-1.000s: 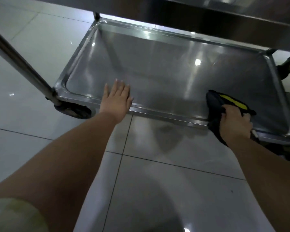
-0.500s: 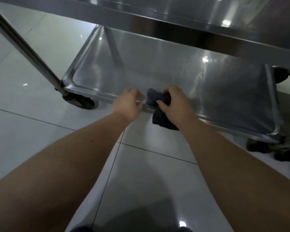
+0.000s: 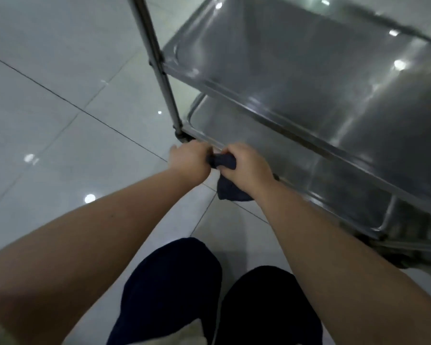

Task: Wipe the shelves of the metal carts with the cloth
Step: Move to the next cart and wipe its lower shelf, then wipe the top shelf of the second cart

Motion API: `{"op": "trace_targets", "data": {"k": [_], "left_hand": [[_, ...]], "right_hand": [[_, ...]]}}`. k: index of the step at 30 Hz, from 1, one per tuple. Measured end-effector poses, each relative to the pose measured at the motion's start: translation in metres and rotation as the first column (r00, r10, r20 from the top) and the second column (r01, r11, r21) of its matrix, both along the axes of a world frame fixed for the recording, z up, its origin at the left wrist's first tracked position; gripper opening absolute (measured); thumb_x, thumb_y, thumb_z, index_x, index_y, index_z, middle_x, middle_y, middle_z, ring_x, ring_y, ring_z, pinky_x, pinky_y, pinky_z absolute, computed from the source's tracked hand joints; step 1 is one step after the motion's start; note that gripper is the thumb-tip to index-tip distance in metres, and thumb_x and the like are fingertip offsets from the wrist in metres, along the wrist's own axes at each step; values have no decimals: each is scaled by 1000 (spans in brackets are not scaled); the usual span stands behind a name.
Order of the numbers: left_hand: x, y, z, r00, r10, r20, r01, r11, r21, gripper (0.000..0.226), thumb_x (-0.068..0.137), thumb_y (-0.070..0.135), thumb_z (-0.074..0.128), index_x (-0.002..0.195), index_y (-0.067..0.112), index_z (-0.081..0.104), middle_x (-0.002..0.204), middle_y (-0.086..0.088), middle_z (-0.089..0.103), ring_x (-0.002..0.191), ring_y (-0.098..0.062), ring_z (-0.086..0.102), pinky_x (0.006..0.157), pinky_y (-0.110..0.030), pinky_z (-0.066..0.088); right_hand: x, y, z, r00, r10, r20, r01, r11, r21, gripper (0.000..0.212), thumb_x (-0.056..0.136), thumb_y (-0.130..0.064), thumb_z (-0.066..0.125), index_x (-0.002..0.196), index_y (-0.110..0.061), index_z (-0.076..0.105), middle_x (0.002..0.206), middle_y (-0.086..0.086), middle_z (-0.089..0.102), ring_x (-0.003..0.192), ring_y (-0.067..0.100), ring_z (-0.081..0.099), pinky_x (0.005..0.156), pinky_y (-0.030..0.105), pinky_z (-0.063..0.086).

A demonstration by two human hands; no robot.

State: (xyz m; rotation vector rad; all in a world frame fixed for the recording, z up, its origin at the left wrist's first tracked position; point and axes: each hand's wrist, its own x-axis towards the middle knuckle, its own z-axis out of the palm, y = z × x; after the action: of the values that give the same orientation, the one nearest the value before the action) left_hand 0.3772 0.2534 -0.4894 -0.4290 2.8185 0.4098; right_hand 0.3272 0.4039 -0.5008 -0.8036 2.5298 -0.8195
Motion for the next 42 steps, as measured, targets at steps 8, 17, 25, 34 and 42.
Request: {"op": "trace_targets", "data": {"k": [8, 17, 25, 34, 42], "left_hand": [[27, -69, 239, 991, -57, 124, 83, 972, -219, 45, 84, 13, 52, 127, 25, 53, 119, -6, 55, 106, -27, 55, 92, -38, 39], [60, -87, 477, 987, -32, -155, 8, 988, -154, 32, 88, 22, 51, 118, 28, 59, 119, 0, 60, 107, -24, 57, 91, -36, 40], [21, -54, 618, 873, -358, -330, 348, 933, -92, 41, 84, 34, 59, 125, 31, 54, 125, 5, 57, 116, -20, 53, 97, -39, 41], [-6, 121, 661, 637, -641, -429, 643, 748, -164, 47, 83, 31, 58, 129, 33, 51, 135, 3, 50, 125, -23, 43, 103, -40, 29], [65, 353, 662, 414, -813, -409, 821, 528, -217, 50, 79, 34, 59, 128, 33, 51, 129, 1, 52, 122, -25, 44, 99, -42, 33]], "right_hand": [[25, -48, 218, 907, 367, -209, -306, 912, 273, 29, 90, -26, 59, 116, -13, 53, 118, 9, 53, 107, 30, 52, 83, 39, 43], [48, -49, 475, 745, 513, -426, -416, 857, 304, 41, 86, -22, 65, 124, -11, 54, 119, 13, 48, 105, 32, 49, 76, 44, 47], [49, -15, 598, 829, 126, -544, -61, 989, 135, 39, 83, -24, 68, 120, -15, 57, 117, 6, 47, 104, 26, 48, 75, 37, 45], [98, 146, 643, 722, -142, -677, 334, 928, 162, 42, 67, -2, 73, 107, -6, 62, 107, 15, 58, 90, 35, 54, 72, 44, 48], [213, 362, 647, 566, -480, -670, 677, 735, 44, 40, 71, -8, 70, 109, -11, 61, 112, 8, 55, 102, 29, 51, 85, 41, 46]]}}
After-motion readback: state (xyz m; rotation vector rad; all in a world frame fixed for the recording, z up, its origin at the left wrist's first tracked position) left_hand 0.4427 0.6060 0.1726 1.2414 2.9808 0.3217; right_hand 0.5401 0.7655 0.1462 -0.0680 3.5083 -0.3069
